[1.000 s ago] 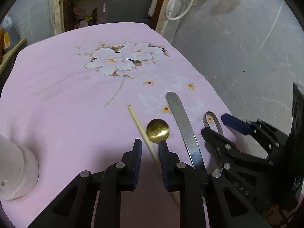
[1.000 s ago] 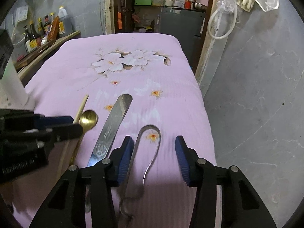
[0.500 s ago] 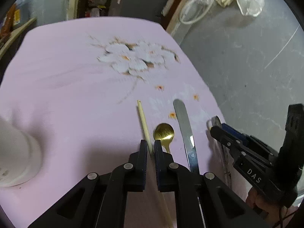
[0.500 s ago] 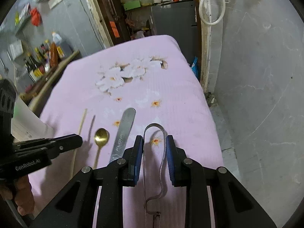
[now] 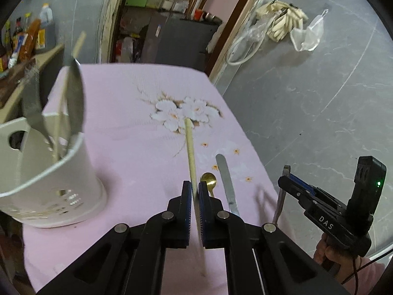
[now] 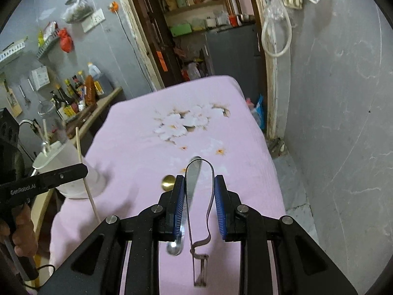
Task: Organize utensils
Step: 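Carry chopstick and tongs over the white caddy and release both into it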
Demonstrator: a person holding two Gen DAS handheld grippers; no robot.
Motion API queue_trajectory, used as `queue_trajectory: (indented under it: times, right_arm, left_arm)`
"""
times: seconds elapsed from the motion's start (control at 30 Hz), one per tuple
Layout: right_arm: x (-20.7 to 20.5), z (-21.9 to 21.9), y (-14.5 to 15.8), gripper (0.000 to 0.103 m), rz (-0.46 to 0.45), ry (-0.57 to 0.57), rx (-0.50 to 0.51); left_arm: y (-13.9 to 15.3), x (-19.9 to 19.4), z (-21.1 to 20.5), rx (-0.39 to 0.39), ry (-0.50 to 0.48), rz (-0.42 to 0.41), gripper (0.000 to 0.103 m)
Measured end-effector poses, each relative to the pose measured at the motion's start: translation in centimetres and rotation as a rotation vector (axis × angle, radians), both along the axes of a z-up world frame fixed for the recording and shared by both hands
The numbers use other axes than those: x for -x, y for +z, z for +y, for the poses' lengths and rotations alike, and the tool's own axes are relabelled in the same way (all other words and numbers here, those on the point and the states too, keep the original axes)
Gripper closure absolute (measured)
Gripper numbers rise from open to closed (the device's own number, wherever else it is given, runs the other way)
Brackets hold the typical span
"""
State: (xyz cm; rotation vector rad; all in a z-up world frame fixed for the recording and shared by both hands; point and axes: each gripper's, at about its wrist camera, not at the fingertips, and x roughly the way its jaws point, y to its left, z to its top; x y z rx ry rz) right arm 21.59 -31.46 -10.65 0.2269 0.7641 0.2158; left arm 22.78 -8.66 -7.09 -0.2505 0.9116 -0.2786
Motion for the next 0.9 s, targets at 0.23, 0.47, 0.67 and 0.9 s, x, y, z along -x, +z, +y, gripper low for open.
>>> queue_trajectory:
  times: [0.23,0.47,0.67,0.9]
  right_arm:
    - [2.8,0.9,2.7,0.082,-0.073,-0.025,-0.006]
    - [4.1,2.4,6.8,0.082,-0.175,-0.027,-0.015]
    - [3.6,5.6,10.5,0.082,-0.273,0.023,-0.041]
    - [2.4,11.6,14.3,0.082,-0.383,0.147,-0.099]
  left_arm:
    - [3.2,2.4,1.4,-0.005,-0.007,-0.083,0.098]
    - [6.5,3.6,4.1,-0.007,0.028,-0.168,0.098]
    - [9.4,4.1,7.8,0.001,0.105,-0.235,0.098]
    - [12.0,4.9,12.1,-0.014,0.183,-0.318,0.098]
